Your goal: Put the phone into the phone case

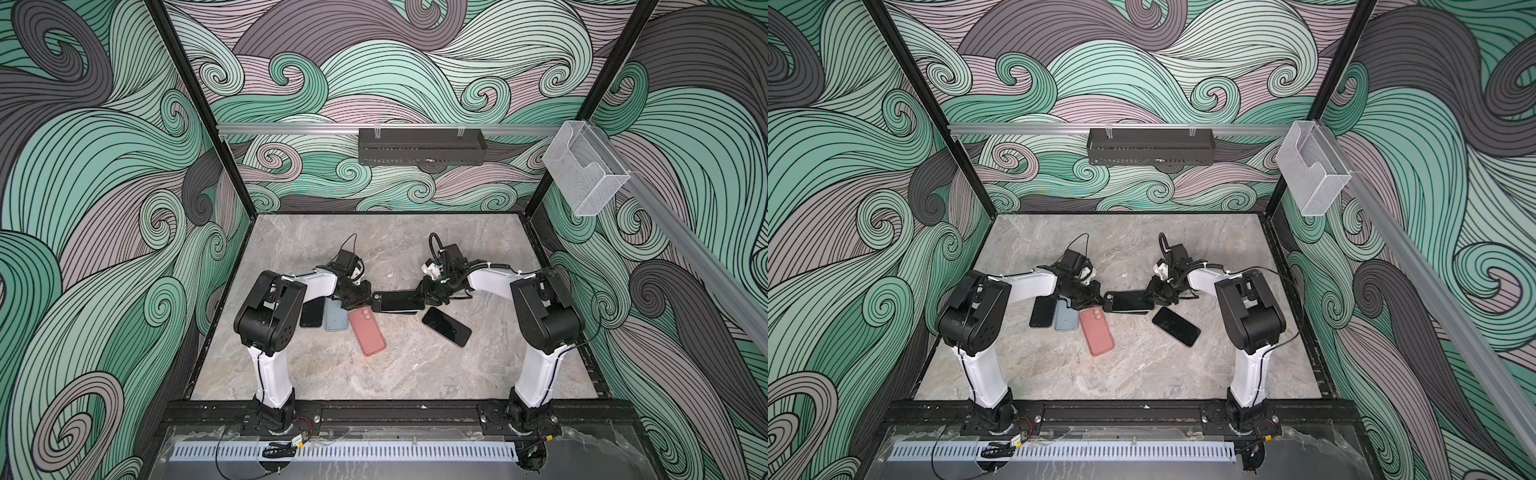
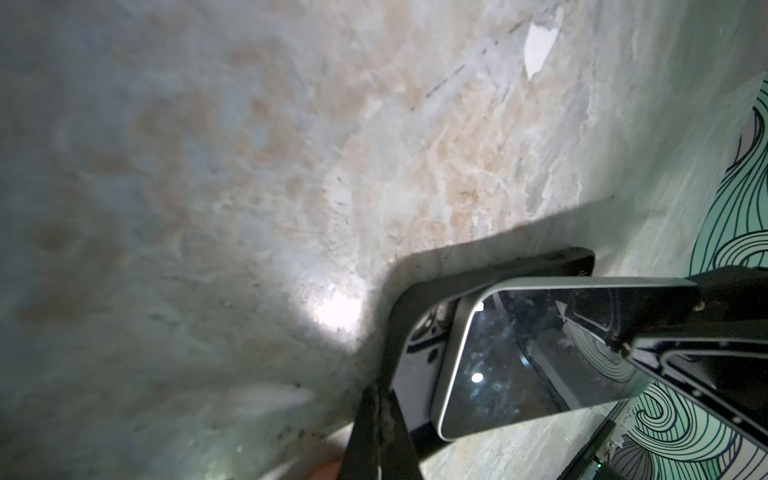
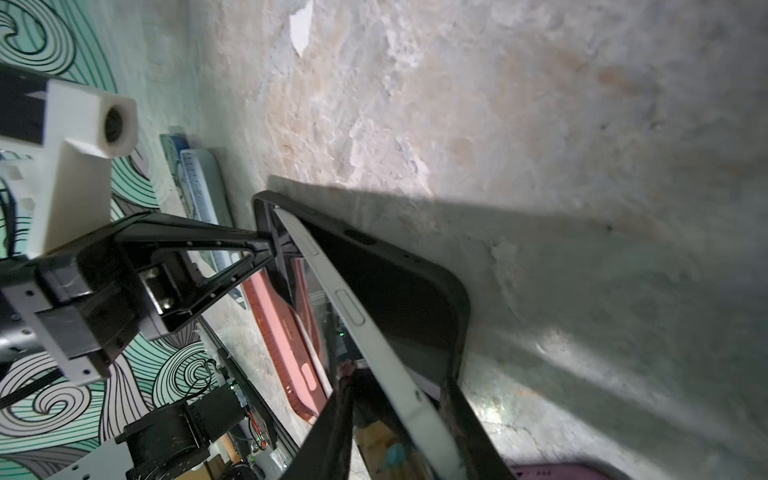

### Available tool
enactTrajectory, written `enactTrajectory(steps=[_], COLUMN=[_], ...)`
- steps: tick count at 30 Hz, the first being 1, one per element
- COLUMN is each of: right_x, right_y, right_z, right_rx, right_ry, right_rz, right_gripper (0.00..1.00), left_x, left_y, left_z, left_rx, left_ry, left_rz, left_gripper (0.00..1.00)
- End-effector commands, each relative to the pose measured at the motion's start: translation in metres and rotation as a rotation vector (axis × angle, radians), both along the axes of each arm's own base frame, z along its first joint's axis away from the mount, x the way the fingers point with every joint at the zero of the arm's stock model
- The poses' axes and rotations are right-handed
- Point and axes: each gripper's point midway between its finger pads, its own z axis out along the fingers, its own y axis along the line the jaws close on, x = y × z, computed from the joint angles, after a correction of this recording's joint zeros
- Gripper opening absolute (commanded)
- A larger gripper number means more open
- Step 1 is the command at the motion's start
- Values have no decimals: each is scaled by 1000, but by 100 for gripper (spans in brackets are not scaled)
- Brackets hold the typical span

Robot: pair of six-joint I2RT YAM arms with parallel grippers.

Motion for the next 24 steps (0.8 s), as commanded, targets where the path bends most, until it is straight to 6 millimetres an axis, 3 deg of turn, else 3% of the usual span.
enactTrajectory(steps=[1, 21, 24], right_x=[-8, -2, -2], right_y=[-9, 7, 6], right_z=[-16, -19, -19], right_rx=[-107, -166, -173], right_ry=[43, 52, 52], right_rz=[9, 41, 41], right_gripper=[35, 39, 39], left_x=[-7, -4, -4], left_y=[-11, -28, -32], left_z=[10, 22, 32], left_rx=[-43, -108, -143], left_ry=[7, -27, -42], left_rz=[-20, -37, -40], left_gripper=[0, 0, 6])
